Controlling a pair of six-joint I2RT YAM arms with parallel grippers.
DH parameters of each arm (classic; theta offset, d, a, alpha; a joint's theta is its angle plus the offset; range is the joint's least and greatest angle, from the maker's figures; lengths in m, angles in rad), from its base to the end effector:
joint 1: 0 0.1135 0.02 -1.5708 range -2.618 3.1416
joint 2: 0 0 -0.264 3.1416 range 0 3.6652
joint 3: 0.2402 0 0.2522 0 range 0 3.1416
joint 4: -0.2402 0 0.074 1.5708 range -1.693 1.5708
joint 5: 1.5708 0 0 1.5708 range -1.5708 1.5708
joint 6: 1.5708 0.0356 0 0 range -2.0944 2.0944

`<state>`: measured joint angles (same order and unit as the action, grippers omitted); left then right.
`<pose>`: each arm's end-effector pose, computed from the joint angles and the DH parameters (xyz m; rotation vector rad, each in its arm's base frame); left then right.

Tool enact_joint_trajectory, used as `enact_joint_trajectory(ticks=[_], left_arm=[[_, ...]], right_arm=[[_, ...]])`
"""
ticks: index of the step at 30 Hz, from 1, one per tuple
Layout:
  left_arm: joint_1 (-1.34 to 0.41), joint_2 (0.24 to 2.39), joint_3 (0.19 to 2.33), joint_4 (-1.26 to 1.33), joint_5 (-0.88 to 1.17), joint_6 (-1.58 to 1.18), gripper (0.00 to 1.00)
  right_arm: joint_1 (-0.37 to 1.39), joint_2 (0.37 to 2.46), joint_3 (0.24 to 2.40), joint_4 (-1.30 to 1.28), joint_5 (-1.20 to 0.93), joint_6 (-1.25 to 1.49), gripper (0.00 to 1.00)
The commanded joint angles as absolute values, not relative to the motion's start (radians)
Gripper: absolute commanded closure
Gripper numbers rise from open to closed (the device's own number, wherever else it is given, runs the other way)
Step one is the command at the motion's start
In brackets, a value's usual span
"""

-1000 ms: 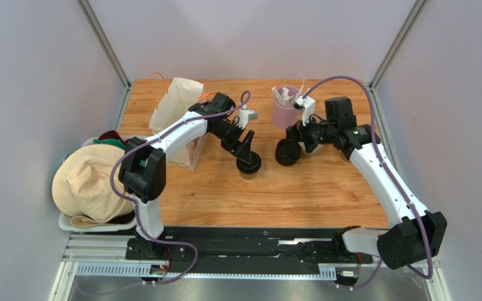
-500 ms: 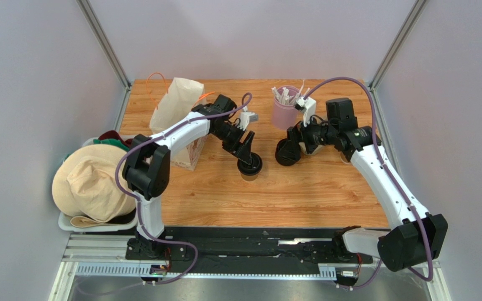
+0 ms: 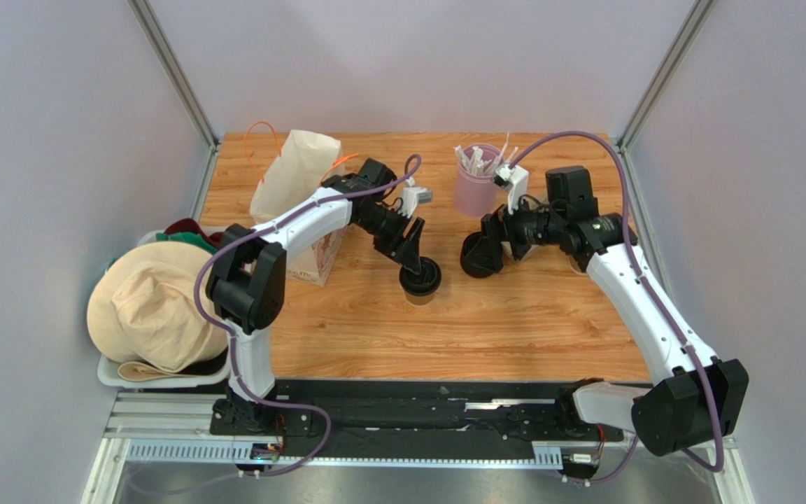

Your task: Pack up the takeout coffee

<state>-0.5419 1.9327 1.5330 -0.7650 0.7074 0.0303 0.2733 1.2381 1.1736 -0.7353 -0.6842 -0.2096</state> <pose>0.3328 -0.2274 0.2275 0.9662 2.5516 -1.1136 0.2374 0.0899 0.3342 -0.8603 2.1234 0.8363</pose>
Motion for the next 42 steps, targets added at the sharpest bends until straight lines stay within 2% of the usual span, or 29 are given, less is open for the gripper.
enact_joint_trajectory(ticks=[1,14,25,35,42], left_arm=[[-0.545,1.956,1.528,-0.738,0.756,0.025,0.39],[-0.545,1.990,1.499,-0.724,0.736,0.021,0.43],[-0.543,2.016,1.445,-0.693,0.848,0.058,0.45],[-0.543,1.922,1.336,-0.595,0.667,0.029,0.48],[-0.543,1.853,1.360,-0.610,0.621,0.026,0.46]], right_arm=[[0.271,1.250,1.154,-0.722,-0.770,-0.196,0.09],[0.314,1.272,1.109,-0.709,-0.733,-0.161,0.12],[0.321,1.308,1.034,-0.655,-0.753,-0.120,0.13],[0.347,1.348,0.965,-0.582,-0.758,-0.066,0.16],[0.348,1.419,1.002,-0.586,-0.834,-0.058,0.22]])
